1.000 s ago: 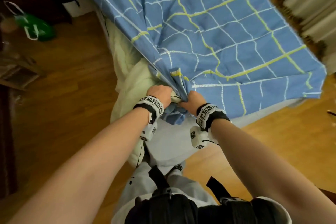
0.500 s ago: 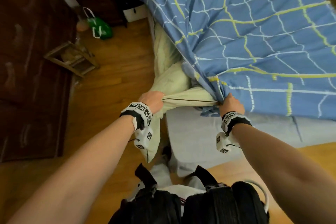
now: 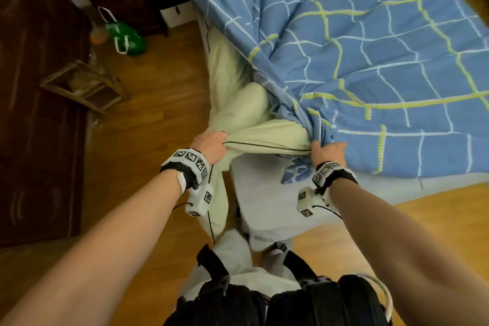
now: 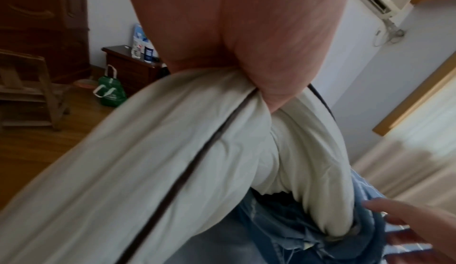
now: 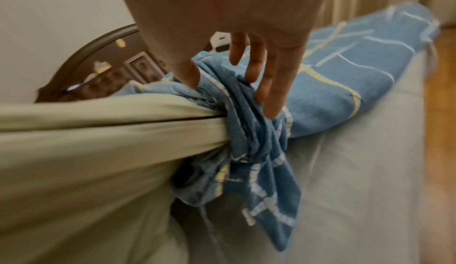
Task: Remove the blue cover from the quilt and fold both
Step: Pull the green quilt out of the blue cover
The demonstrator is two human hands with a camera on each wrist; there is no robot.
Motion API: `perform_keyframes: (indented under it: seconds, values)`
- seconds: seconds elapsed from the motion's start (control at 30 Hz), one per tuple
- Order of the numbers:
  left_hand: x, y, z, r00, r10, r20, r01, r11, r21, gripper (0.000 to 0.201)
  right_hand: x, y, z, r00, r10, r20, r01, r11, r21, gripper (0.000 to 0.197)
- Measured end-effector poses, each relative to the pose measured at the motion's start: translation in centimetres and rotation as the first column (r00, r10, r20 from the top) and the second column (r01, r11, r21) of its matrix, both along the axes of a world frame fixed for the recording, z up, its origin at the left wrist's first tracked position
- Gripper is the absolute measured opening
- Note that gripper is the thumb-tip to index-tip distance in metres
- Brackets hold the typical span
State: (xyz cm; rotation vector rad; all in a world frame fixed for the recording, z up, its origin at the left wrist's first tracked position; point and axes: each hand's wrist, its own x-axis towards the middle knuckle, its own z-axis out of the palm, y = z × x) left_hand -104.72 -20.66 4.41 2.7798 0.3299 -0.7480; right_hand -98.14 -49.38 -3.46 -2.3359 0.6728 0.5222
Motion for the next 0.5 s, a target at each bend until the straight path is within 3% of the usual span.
perform_keyframes:
  seconds: [0.07, 0.13, 0.2, 0.23, 0.27, 0.33, 0.4, 0.43, 0.5]
  values:
    - [1.2, -0.4, -0.1, 0.999, -0.054, -0.008, 0.053, 0.998, -0.022, 0.023, 0.3, 0.9, -2.6, 0.971, 0.001, -0.24, 0.053, 0.974, 0.218, 0.061]
    - [2.1, 0.1, -0.2, 0.996, -0.086, -0.023, 0.085, 0.994, -0.062, 0.024, 0.5, 2.3, -4.8, 0.906, -0.12, -0.406, 0.319, 0.825, 0.467, 0.081]
    - [2.7, 1.6, -0.2, 0.992, -0.115, -0.052, 0.11, 0.991, -0.076, 0.023, 1.6, 3.8, -5.8, 0.862, -0.209, -0.461, 0.455, 0.72, 0.524, 0.089]
    - [2.9, 2.7, -0.4, 0.991, -0.118, -0.066, 0.113, 0.991, -0.069, 0.023, 2.2, 4.6, -5.6, 0.86, -0.253, -0.443, 0.473, 0.72, 0.507, 0.093]
    - [3.0, 3.8, -0.6, 0.99, -0.119, -0.079, 0.115, 0.992, -0.05, 0.024, 2.9, 5.0, -5.4, 0.87, -0.251, -0.424, 0.442, 0.778, 0.447, 0.098]
    - [3.3, 5.9, -1.0, 0.987, -0.114, -0.11, 0.116, 0.993, 0.012, 0.026, 4.0, 5.9, -4.9, 0.918, -0.241, -0.316, 0.35, 0.866, 0.357, 0.083]
    - [3.9, 7.3, -1.6, 0.988, -0.098, -0.123, 0.107, 0.992, 0.063, 0.032, 5.0, 6.0, -4.1, 0.981, -0.055, -0.188, 0.079, 0.989, 0.123, 0.055]
    - [4.4, 7.7, -2.0, 0.988, -0.09, -0.123, 0.099, 0.992, 0.075, 0.036, 5.6, 5.9, -4.0, 0.982, 0.069, -0.177, -0.074, 0.997, -0.022, 0.05]
    - [5.4, 7.8, -2.8, 0.989, -0.068, -0.131, 0.08, 0.993, 0.089, 0.038, 6.8, 5.7, -3.5, 0.98, 0.15, -0.13, -0.169, 0.974, -0.149, 0.043]
